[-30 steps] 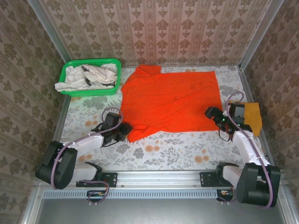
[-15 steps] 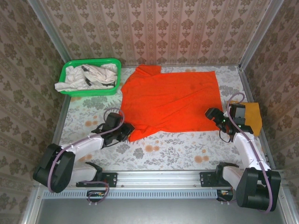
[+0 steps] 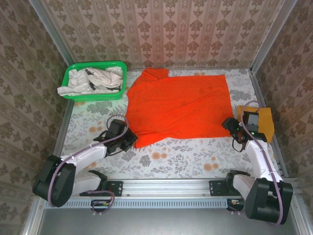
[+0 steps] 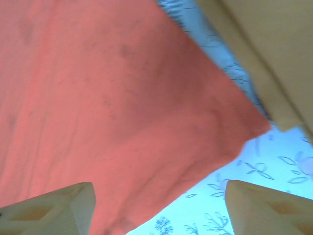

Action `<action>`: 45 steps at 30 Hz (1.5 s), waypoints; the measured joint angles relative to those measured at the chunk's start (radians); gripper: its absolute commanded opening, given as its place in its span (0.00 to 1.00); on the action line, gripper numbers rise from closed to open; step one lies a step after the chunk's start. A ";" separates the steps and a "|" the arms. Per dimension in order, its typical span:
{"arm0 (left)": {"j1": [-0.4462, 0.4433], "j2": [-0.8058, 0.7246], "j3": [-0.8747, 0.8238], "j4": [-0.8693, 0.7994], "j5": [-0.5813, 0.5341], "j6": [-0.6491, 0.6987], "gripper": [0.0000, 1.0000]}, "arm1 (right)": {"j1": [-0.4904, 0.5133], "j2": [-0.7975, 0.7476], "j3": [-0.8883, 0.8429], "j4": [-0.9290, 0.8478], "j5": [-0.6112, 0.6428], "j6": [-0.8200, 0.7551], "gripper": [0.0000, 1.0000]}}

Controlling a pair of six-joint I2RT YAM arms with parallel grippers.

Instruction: Fold and stack the t-shirts

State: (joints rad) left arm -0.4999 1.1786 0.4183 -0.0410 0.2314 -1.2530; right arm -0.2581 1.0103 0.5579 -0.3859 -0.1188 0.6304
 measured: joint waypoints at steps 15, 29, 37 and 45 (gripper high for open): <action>0.026 -0.013 -0.010 -0.037 -0.008 0.019 0.00 | -0.101 0.325 0.003 0.111 -0.023 0.039 0.35; 0.029 -0.110 0.008 -0.154 -0.057 0.064 0.00 | -0.130 0.144 -0.057 0.103 -0.022 0.072 0.00; 0.021 -0.175 0.051 -0.291 -0.079 0.085 0.00 | -0.130 -0.133 -0.122 -0.061 -0.014 0.125 0.00; 0.023 -0.099 0.253 -0.357 -0.086 0.182 0.00 | -0.130 -0.117 -0.079 -0.113 -0.017 0.124 0.00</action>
State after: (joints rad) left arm -0.4767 1.0798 0.6712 -0.3981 0.1452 -1.0706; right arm -0.3882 0.8932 0.4789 -0.4984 -0.1356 0.7544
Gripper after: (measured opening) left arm 0.055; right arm 0.053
